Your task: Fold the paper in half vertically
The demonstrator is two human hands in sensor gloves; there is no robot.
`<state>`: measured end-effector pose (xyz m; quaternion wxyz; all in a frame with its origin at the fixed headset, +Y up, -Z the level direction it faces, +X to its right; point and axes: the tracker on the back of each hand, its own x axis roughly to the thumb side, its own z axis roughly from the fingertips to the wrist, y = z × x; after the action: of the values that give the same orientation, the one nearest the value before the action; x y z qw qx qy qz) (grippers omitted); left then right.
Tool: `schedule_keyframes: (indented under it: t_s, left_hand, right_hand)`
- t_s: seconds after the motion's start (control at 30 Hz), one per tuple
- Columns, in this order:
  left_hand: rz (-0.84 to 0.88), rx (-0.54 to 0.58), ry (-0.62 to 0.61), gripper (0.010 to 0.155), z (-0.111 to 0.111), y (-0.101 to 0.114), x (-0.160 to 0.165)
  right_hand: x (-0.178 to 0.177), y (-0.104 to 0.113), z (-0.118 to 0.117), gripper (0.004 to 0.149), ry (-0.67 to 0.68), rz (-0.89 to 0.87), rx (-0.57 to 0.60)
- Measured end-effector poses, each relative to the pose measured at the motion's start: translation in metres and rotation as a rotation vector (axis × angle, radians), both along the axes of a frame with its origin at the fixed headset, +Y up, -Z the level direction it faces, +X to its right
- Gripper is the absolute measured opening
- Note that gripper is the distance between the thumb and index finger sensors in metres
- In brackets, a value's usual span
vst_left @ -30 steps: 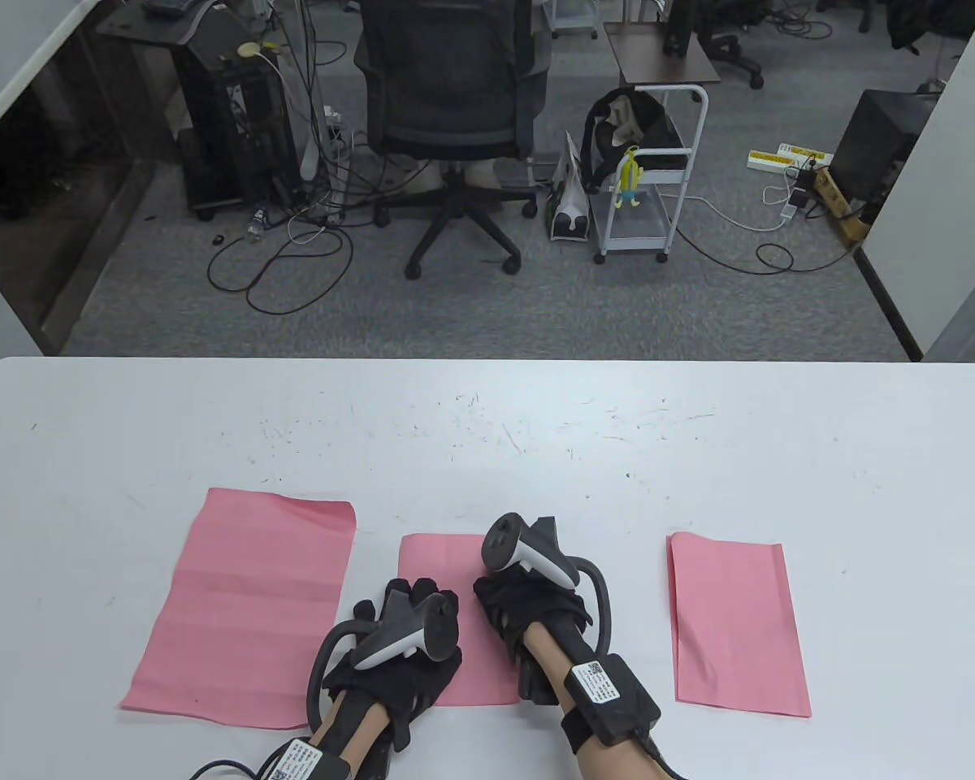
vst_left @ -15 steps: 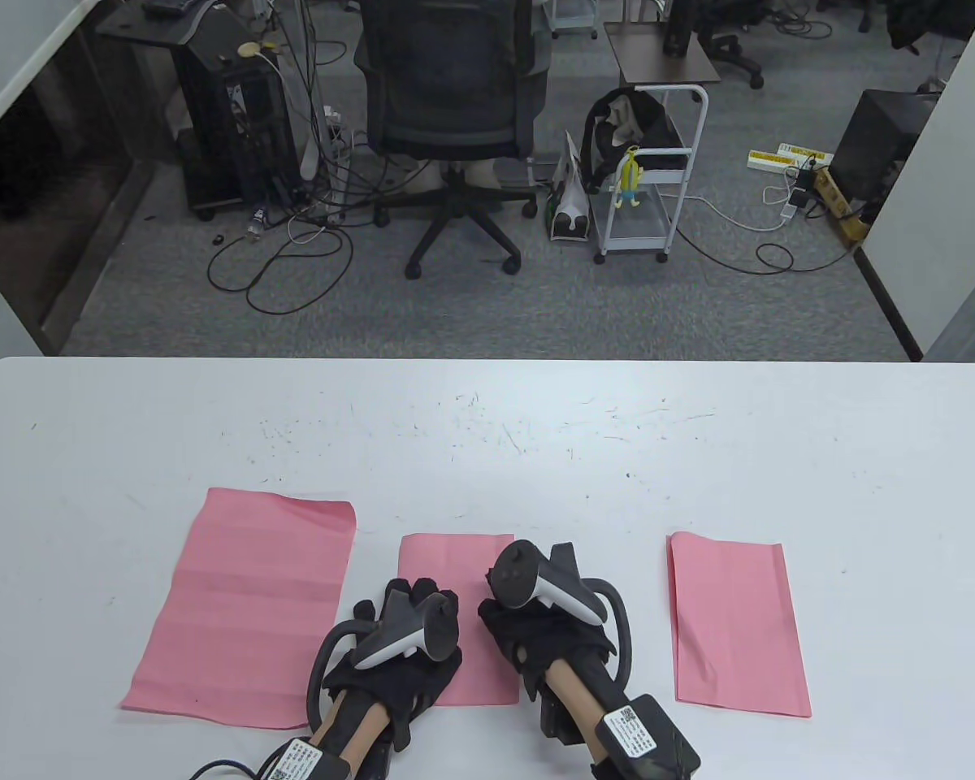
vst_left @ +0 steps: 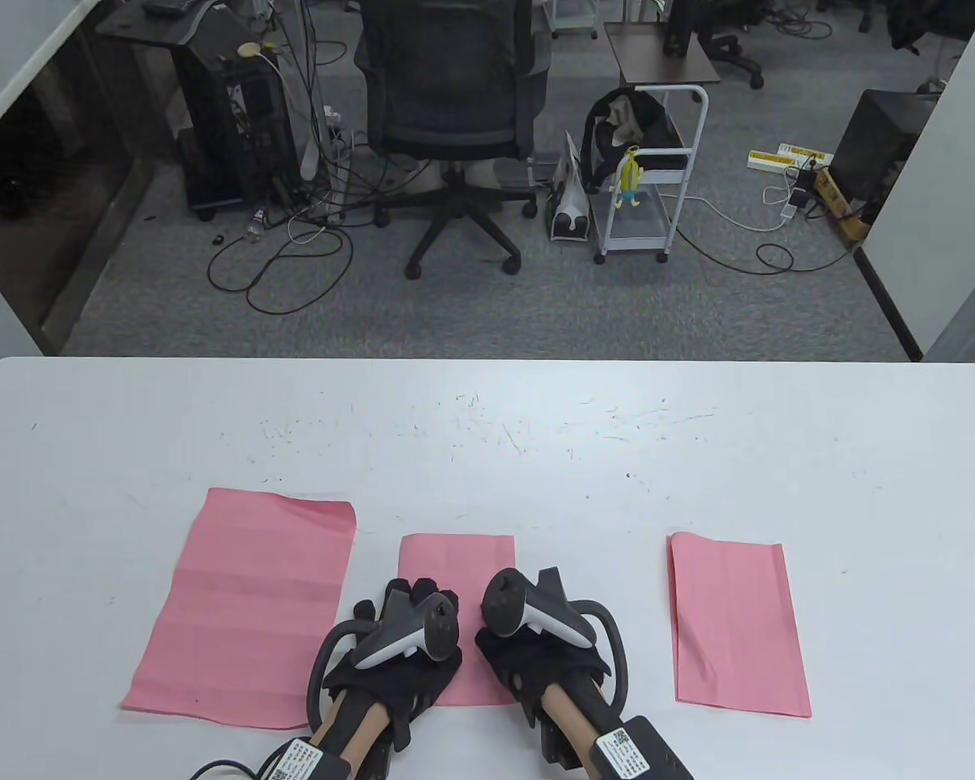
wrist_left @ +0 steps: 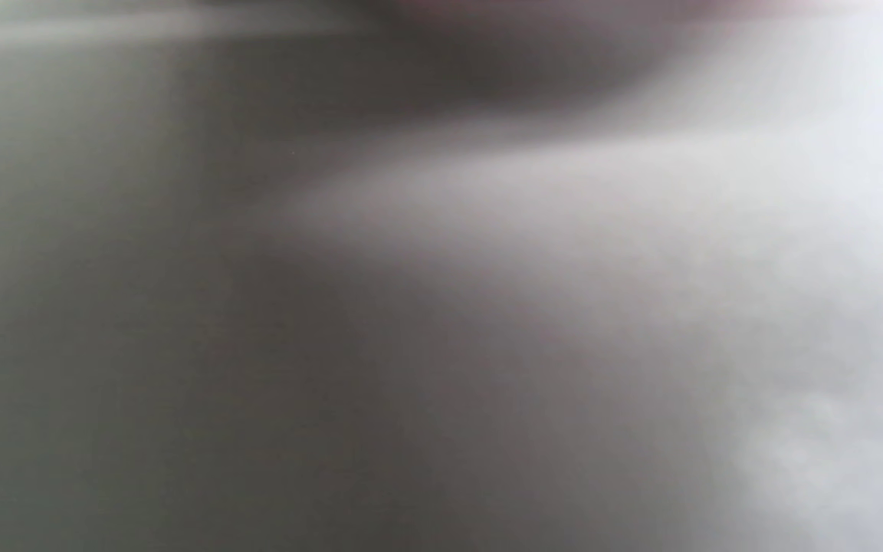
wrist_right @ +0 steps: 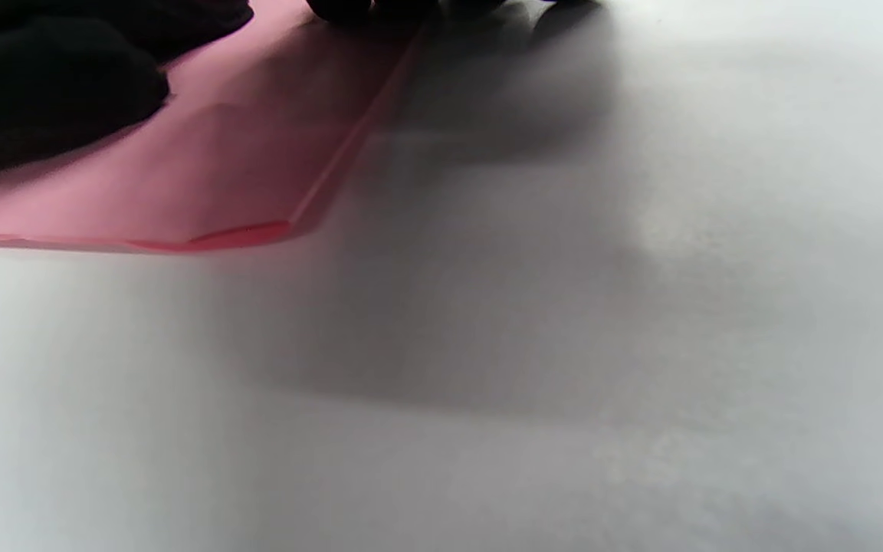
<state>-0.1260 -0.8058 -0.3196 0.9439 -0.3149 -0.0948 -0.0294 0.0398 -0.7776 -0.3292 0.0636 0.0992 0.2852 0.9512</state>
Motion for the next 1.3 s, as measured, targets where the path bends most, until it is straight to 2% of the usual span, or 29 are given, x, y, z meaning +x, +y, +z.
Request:
schedule_keyframes:
  t_s: [0.17,0.5,0.67,1.0,1.07,1.13,1.2,1.3]
  left_hand:
    - [-0.001,-0.001,0.0,0.076,0.0,0.0,0.0]
    - [0.0,-0.001,0.0,0.076,0.0,0.0,0.0]
    - [0.0,-0.001,0.0,0.076,0.0,0.0,0.0]
    - [0.0,-0.001,0.0,0.076,0.0,0.0,0.0]
    - [0.0,-0.001,0.0,0.076,0.0,0.0,0.0]
    - [0.0,-0.001,0.0,0.076,0.0,0.0,0.0]
    - [0.002,-0.001,0.0,0.076,-0.001,0.0,-0.001]
    - [0.002,-0.002,0.0,0.076,-0.001,0.0,0.0]
  right_hand:
    - [0.001,0.004,0.009,0.058,0.028,-0.01,-0.014]
    - [0.003,0.006,0.051,0.058,0.098,-0.005,-0.018]
    - [0.003,0.006,0.062,0.058,0.114,0.008,-0.01]
    - [0.007,0.007,0.057,0.057,0.091,-0.035,-0.032]
    - [0.012,0.012,0.049,0.058,0.064,-0.085,-0.058]
    - [0.018,0.019,0.04,0.059,-0.02,-0.163,-0.059]
    - [0.024,0.026,0.024,0.061,-0.089,-0.134,0.017]
    - [0.029,0.026,0.004,0.065,-0.186,-0.116,0.022]
